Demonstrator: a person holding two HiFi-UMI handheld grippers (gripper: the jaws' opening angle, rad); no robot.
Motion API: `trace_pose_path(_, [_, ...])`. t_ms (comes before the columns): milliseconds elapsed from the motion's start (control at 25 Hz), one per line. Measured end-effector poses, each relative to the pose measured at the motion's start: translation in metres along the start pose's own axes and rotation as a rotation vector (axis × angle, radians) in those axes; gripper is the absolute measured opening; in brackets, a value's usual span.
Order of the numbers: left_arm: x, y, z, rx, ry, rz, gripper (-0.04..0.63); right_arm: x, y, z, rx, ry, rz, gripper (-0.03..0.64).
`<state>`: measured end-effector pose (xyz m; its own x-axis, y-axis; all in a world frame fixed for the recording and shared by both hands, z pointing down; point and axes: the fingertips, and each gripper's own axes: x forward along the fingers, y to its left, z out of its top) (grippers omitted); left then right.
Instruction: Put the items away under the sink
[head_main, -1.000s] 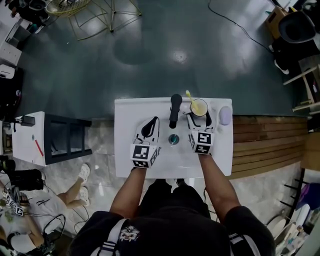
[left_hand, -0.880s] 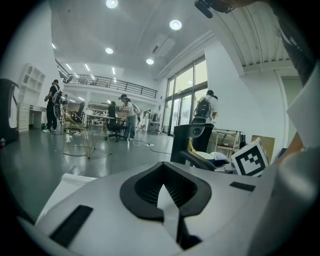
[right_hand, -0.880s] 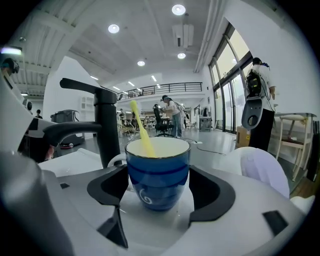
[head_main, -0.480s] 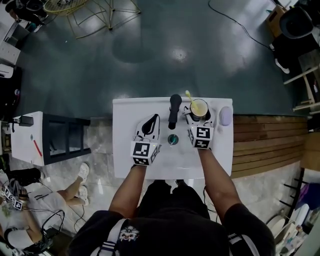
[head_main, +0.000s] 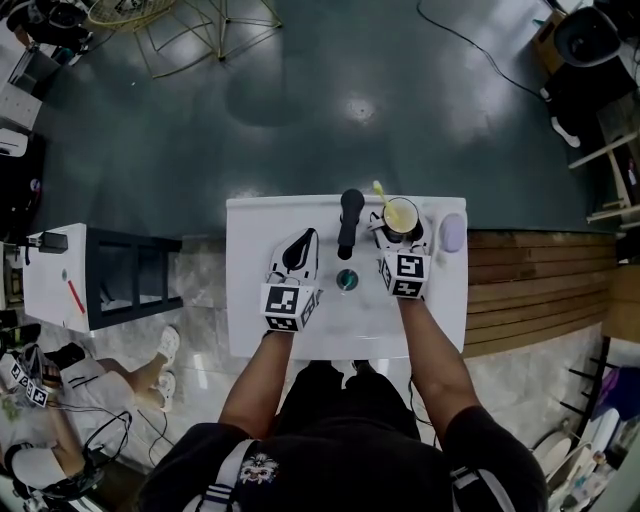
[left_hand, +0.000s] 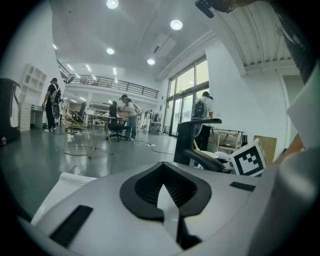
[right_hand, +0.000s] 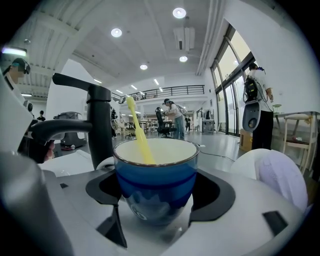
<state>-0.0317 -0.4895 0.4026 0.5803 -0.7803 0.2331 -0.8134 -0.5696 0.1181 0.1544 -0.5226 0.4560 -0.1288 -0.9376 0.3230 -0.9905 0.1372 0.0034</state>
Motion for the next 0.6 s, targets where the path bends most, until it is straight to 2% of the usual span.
trace_pose_path(200, [-0.002, -0.001, -0.001, 0.000, -0.001, 0.003, 0.003, -0.008, -0.009, 0.007, -0.006, -0.023, -0.015, 0.394])
trace_pose_path(600, [-0.021, -0.018, 0.012, 0.002, -0.017, 0.029, 0.003, -0.056, -0.002, 0.043, -0.037, -0.093, 0.026, 0.394])
